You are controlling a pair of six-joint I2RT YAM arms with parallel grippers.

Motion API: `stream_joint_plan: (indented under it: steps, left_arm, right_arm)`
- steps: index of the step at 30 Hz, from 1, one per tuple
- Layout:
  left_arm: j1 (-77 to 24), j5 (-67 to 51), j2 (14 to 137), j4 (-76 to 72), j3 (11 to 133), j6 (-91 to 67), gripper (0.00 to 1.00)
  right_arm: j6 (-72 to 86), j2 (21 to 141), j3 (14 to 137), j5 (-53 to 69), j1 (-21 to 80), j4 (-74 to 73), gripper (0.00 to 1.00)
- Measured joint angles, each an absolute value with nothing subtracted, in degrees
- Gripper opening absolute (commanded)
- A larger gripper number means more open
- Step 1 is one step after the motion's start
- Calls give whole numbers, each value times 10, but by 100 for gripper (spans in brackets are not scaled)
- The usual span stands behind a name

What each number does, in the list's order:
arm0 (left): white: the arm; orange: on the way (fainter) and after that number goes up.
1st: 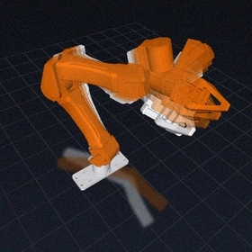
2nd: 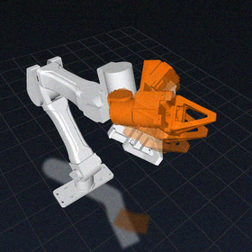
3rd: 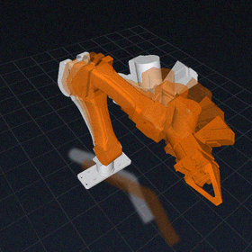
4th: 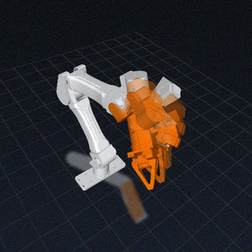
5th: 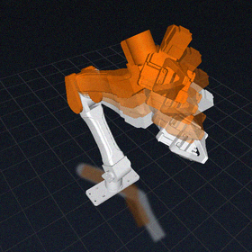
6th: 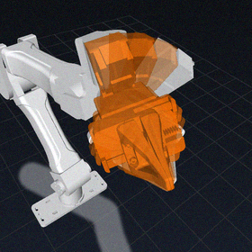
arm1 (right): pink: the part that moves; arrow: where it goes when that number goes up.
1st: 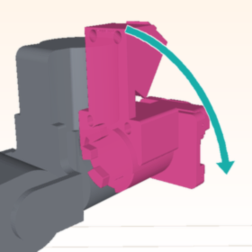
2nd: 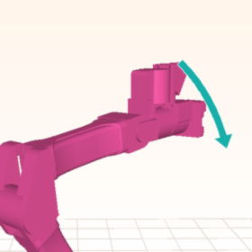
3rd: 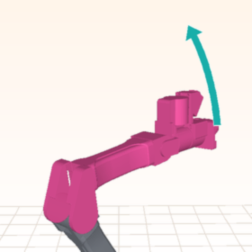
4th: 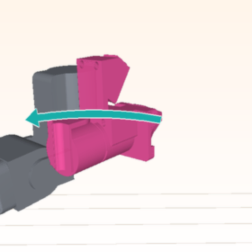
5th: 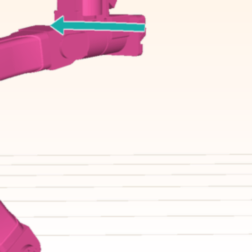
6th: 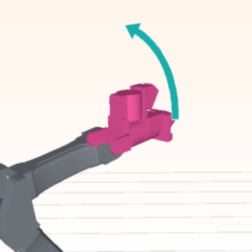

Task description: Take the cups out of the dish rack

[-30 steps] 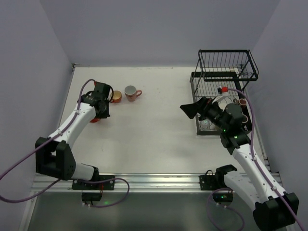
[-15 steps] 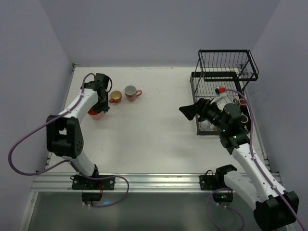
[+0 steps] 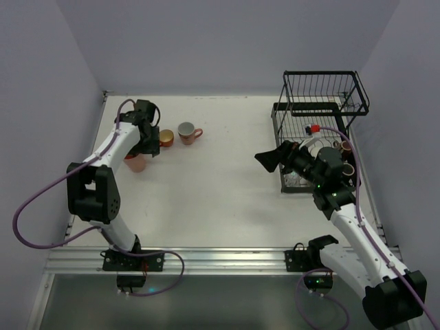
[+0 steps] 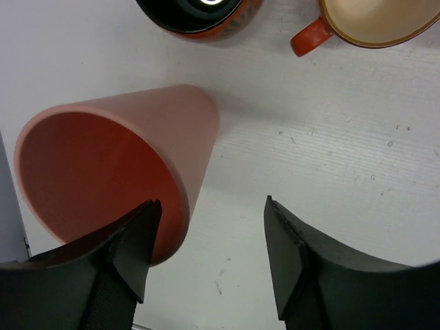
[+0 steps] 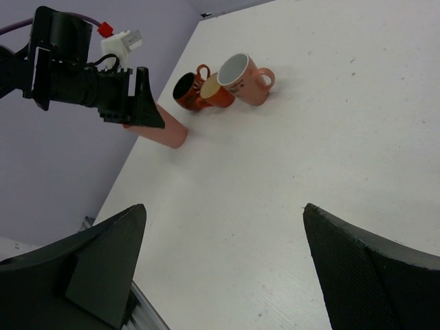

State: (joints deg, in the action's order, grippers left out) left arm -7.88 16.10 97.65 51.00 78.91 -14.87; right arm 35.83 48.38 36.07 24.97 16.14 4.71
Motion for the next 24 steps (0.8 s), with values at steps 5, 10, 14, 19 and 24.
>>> stream_joint_plan:
  steps: [5,10,14,19,24]
  left_arm:
    - [-79,174,966,519,789,-149,82]
    - [-79,180,932,519,790,-149,92]
    - [-81,180,896,516,798,-150,100]
    - [-146,174,803,458,809,-148,100]
    - [-276,81,647,304,764,-150,100]
  right_arm:
    - [353,484,361,249,162,44,99]
    - [346,481,361,236,163,33,99]
    - [340,471,361,213,163,15,97]
    - [321,458,370,142,164,-38,89]
    - [295,458,394,16,164,-109,86]
